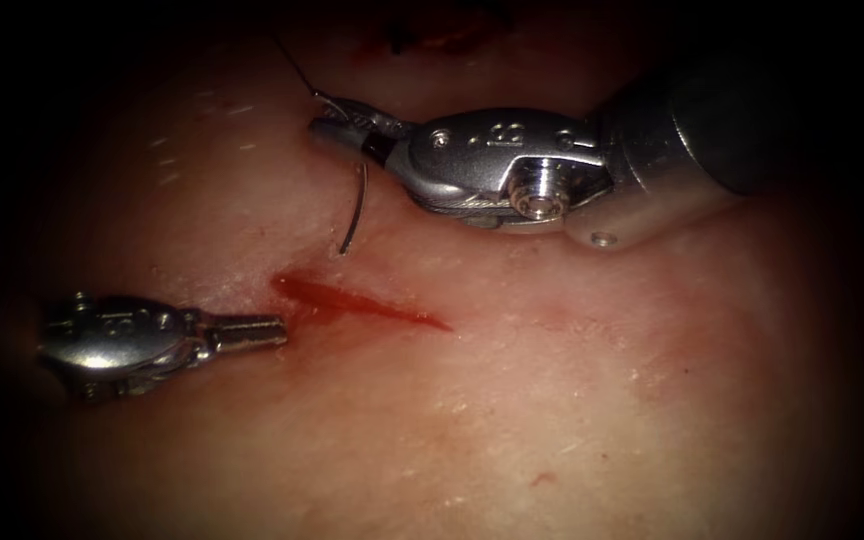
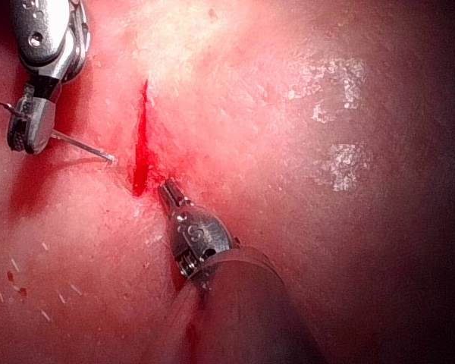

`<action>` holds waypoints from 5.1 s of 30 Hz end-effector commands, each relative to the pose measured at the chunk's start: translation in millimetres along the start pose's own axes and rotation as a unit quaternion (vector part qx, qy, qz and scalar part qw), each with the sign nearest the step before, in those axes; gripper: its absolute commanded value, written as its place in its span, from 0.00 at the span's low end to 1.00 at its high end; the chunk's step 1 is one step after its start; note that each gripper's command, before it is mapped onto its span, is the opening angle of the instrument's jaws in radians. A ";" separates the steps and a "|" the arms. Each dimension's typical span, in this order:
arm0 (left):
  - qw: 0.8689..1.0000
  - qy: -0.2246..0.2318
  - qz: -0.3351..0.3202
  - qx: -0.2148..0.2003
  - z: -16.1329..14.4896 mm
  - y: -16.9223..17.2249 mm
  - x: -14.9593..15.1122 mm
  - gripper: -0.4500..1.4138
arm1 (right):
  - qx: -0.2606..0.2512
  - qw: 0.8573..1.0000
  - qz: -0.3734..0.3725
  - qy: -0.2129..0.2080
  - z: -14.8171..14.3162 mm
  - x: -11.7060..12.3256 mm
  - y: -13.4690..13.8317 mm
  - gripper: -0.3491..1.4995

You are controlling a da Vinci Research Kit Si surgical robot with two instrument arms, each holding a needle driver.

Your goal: Wound Closure

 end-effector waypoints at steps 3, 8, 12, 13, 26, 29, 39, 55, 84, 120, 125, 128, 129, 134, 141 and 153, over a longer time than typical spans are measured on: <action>1.000 -0.002 -0.005 -0.002 0.8 1.5 -0.8 0.23 | 0.002 1.000 0.024 0.007 0.1 -0.8 -1.1 0.00; 1.000 -0.002 -0.004 -0.001 0.6 1.3 -0.9 0.23 | 0.013 0.998 0.067 0.009 0.5 -1.7 -1.2 0.00; 1.000 -0.003 -0.004 0.001 0.3 1.1 -1.0 0.23 | 0.019 0.995 0.095 0.009 0.6 -2.1 -1.2 0.00; 1.000 -0.003 -0.003 0.002 0.3 1.1 -1.0 0.23 | 0.020 0.994 0.104 0.009 0.6 -2.1 -1.2 0.00; 1.000 -0.007 -0.004 0.005 -0.6 0.1 -1.9 0.23 | 0.026 0.988 0.153 0.008 0.9 -2.1 -1.5 0.00; 1.000 -0.008 -0.005 0.006 -0.6 -0.1 -2.2 0.24 | 0.028 0.986 0.165 0.009 0.9 -2.2 -1.5 0.00; 1.000 -0.016 -0.009 0.009 -0.1 -0.6 -3.1 0.23 | 0.041 0.975 0.218 0.014 1.4 -2.5 -2.1 0.00; 1.000 -0.016 -0.008 0.010 -0.3 -0.8 -3.2 0.23 | 0.080 0.957 0.279 -0.012 2.3 -3.8 -3.6 0.00; 1.000 -0.018 0.021 0.012 -0.8 0.0 -2.3 0.23 | 0.117 0.900 0.419 0.025 2.3 -4.8 -5.1 0.46; 0.942 0.108 0.318 0.013 2.8 6.7 1.2 0.45 | 0.063 0.923 0.377 0.047 -0.3 -4.4 -1.6 0.83; 0.942 0.108 0.318 0.012 2.9 5.7 1.4 0.39 | 0.063 0.923 0.378 0.047 -0.3 -4.4 -1.7 0.82; 0.942 0.108 0.318 0.012 3.1 4.8 1.6 0.31 | 0.063 0.924 0.375 0.047 -0.4 -4.4 -1.8 0.82; 0.942 0.108 0.319 0.012 3.1 4.6 1.6 0.23 | 0.063 0.924 0.375 0.047 -0.4 -4.4 -1.9 0.82; 0.939 0.107 0.326 0.019 2.8 4.7 1.5 0.00 | 0.063 0.924 0.375 0.047 -0.4 -4.4 -2.0 0.82; 0.943 0.101 0.315 0.022 0.4 6.0 2.4 0.00 | 0.063 0.926 0.368 0.047 -0.5 -4.1 -2.1 0.81; 0.957 0.104 0.223 -0.153 -6.2 10.3 6.8 0.00 | 0.069 0.933 0.351 0.043 -1.0 -2.8 -2.5 0.86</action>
